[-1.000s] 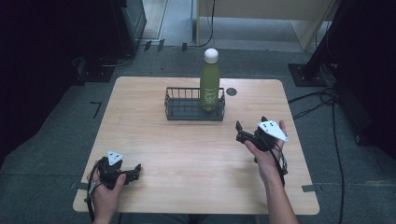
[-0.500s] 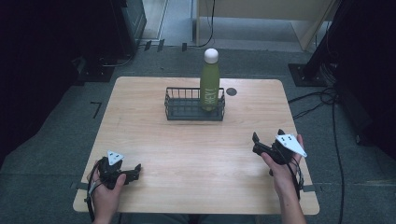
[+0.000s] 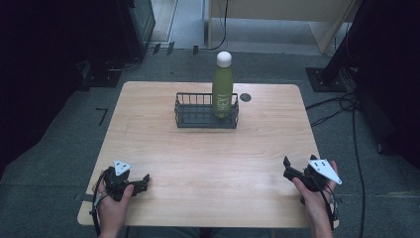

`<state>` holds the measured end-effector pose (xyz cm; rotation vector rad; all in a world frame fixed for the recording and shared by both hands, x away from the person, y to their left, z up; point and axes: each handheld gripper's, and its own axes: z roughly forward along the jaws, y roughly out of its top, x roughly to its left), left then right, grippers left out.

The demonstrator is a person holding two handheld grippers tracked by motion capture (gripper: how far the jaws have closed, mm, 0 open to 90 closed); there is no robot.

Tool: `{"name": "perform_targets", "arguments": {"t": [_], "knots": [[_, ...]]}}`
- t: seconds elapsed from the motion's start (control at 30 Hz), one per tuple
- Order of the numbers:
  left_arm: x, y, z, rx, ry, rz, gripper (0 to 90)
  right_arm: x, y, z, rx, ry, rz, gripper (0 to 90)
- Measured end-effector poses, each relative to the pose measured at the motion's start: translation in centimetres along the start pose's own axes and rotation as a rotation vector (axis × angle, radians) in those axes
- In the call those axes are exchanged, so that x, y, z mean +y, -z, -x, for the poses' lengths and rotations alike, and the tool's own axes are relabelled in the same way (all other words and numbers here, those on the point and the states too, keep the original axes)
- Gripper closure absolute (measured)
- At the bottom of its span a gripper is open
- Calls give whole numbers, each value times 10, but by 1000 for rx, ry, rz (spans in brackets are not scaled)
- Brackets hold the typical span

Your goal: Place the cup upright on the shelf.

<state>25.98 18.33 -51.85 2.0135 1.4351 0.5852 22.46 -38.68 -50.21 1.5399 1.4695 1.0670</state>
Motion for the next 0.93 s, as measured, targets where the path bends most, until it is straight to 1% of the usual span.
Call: {"name": "perform_targets", "arguments": {"t": [0.07, 0.17, 0.2, 0.27, 0.33, 0.4, 0.47, 0.53, 0.57, 0.6, 0.63, 0.67, 0.7, 0.73, 0.77, 0.83, 0.93], "knots": [[0, 0, 0, 0, 0, 0, 15, -3, 2, 3, -2, -4, -5, 45], [0, 0, 0, 0, 0, 0, 15, -11, 8, 10, -10, -13, -23, 52], [0, 0, 0, 0, 0, 0, 15, -16, 11, 14, -17, -18, -40, 57], [0, 0, 0, 0, 0, 0, 15, -19, 13, 16, -19, -20, -49, 58], [0, 0, 0, 0, 0, 0, 15, -24, 17, 21, -22, -13, -87, 59], [0, 0, 0, 0, 0, 0, 15, -24, 18, 22, -23, -14, -91, 59], [0, 0, 0, 0, 0, 0, 15, -25, 20, 26, -27, -13, -140, 61], [0, 0, 0, 0, 0, 0, 15, -26, 20, 28, -30, 2, -191, 67], [0, 0, 0, 0, 0, 0, 15, -26, 20, 28, -30, 2, -191, 67], [0, 0, 0, 0, 0, 0, 15, -27, 20, 28, -31, 13, -215, 74], [0, 0, 0, 0, 0, 0, 15, -28, 20, 29, -13, 25, -262, 84], [0, 0, 0, 0, 0, 0, 15, -28, 20, 29, -13, 25, -262, 84], [0, 0, 0, 0, 0, 0, 16, -29, 18, 31, 2, 7, -315, 93], [0, 0, 0, 0, 0, 0, 16, -29, 18, 31, 2, 7, -315, 93], [0, 0, 0, 0, -1, 0, 15, -29, 17, 32, 6, -3, -350, 93], [0, 0, 0, 0, -1, 0, 16, -29, 18, 32, -4, -7, -349, 116], [0, 0, 0, 0, 0, 0, 16, -30, 17, 30, -23, 18, -354, 120]]}}
